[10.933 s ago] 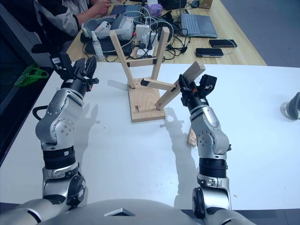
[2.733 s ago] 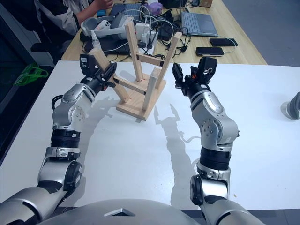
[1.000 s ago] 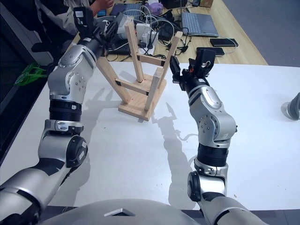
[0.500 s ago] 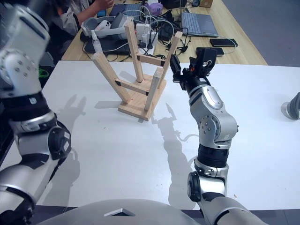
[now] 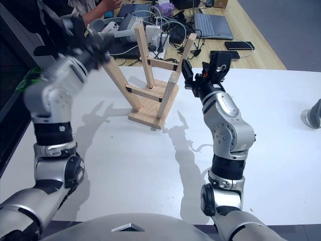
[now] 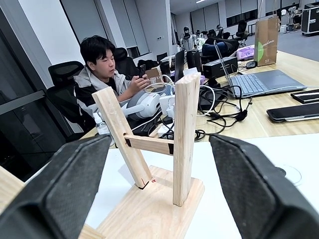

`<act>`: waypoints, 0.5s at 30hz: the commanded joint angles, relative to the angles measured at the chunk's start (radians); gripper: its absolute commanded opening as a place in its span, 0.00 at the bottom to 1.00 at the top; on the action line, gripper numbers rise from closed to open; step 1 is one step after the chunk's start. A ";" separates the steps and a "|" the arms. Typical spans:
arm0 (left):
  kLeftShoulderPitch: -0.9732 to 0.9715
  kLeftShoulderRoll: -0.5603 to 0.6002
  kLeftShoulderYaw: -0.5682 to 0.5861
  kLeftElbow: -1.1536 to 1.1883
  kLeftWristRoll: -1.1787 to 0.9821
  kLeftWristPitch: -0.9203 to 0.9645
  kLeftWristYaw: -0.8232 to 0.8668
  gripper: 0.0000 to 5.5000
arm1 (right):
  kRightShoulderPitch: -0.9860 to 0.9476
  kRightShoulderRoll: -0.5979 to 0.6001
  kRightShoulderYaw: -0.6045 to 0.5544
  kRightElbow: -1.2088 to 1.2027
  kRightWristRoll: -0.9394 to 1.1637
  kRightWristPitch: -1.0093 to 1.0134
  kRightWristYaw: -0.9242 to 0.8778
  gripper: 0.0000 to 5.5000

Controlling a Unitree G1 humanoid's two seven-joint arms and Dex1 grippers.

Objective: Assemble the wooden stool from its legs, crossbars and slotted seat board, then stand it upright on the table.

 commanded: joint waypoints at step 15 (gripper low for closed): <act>0.175 -0.066 -0.119 0.191 0.062 0.056 0.031 0.40 | -0.017 0.002 -0.013 -0.002 0.002 0.006 -0.001 0.67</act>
